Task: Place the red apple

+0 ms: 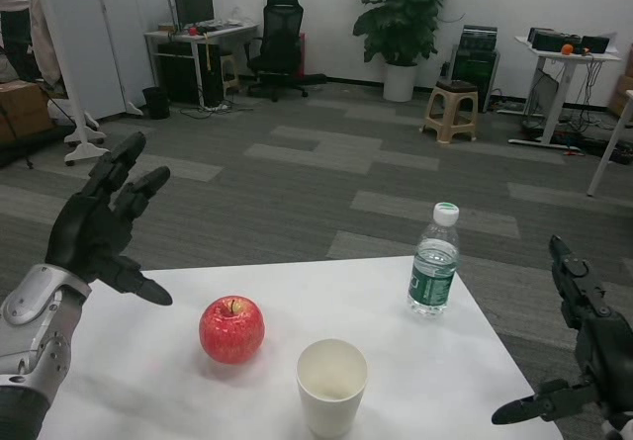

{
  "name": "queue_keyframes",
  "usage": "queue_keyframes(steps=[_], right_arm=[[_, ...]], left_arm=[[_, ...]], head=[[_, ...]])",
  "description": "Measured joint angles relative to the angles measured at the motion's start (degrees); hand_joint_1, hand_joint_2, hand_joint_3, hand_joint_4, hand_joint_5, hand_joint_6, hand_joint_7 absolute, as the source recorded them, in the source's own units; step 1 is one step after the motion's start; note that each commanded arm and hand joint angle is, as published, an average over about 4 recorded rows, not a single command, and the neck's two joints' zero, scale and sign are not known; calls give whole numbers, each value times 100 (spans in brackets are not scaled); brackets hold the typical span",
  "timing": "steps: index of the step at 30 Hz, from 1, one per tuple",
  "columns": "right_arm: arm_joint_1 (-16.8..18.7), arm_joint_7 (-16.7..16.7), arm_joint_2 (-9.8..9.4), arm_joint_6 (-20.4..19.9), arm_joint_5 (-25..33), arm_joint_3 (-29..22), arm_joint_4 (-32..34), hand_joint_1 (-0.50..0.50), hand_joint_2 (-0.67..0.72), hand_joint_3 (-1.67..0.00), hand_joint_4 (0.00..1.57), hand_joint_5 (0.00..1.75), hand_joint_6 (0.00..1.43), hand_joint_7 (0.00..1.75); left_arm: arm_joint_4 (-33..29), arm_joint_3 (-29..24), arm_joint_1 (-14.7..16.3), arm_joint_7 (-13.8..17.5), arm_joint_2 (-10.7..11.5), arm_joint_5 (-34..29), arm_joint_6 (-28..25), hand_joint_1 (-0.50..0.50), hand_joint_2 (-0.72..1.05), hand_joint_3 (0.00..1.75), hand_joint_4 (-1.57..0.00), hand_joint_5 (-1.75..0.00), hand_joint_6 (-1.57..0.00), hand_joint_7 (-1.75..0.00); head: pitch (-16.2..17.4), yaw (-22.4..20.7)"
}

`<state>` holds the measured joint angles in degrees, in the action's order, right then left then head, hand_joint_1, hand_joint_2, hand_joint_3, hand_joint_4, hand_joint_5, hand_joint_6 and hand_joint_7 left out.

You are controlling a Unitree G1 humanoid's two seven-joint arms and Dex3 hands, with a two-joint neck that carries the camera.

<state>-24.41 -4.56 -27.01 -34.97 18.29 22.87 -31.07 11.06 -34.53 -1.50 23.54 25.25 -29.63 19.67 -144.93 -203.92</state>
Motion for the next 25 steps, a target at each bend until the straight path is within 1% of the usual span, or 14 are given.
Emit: queue_keyframes(steps=[2, 4, 5, 6, 10, 14, 16, 20, 24, 25], right_arm=[[-1, 0, 0, 0, 0, 0, 8, -47, 15, 0, 0, 0, 0, 7], [-4, 0, 0, 0, 0, 0, 14, -47, 15, 0, 0, 0, 0, 7], [-7, 0, 0, 0, 0, 0, 21, -46, 15, 0, 0, 0, 0, 7], [-15, 0, 0, 0, 0, 0, 31, -47, 15, 0, 0, 0, 0, 7], [-93, 0, -1, 0, 0, 1, 114, -46, 15, 0, 0, 0, 0, 7], [-151, 0, -2, 0, 0, 2, 176, -48, 15, 0, 0, 0, 0, 7], [-169, 0, -2, 0, 0, 2, 187, -47, 15, 0, 0, 0, 0, 7], [-182, 0, -4, 0, 0, 2, 232, -46, 15, 0, 0, 0, 0, 7], [-189, 0, -4, 0, 0, 2, 321, -49, 15, 0, 0, 0, 0, 7], [-190, 0, -4, 0, 0, 2, 328, -49, 15, 0, 0, 0, 0, 7]], left_arm=[[-12, 1, 12, 0, 4, 46, -34, -50, -10, 0, 0, -46, 0, -14], [-21, 2, 33, 1, 4, 83, -61, -50, -10, 0, 0, -46, 0, -14], [-27, 2, 40, 1, 4, 92, -67, -50, -10, 0, 0, -49, 0, -14], [-32, 4, 44, 1, 4, 104, -69, -50, -10, 0, 0, -51, 0, -14], [-34, 36, 51, 1, 4, 164, -73, -50, -10, 0, 0, -51, 0, -14], [-35, 89, 52, 2, 4, 172, -78, -50, -10, 0, 0, -51, 0, -14], [-35, 104, 52, 2, 4, 173, -78, -50, -8, 0, 0, -51, 0, -14], [-34, 131, 48, 3, 4, 173, -80, -50, -10, 0, 0, -51, 0, -14], [-34, 135, 38, 3, 4, 172, -81, -50, -2, 0, 0, -51, 0, -14], [-34, 135, 38, 3, 4, 172, -81, -50, -2, 0, 0, -51, 0, -14]], head=[[34, 53], [58, 92], [64, 103], [66, 110], [25, 167], [-17, 194], [-26, 212], [-65, 217], [-136, 213], [-145, 213]])
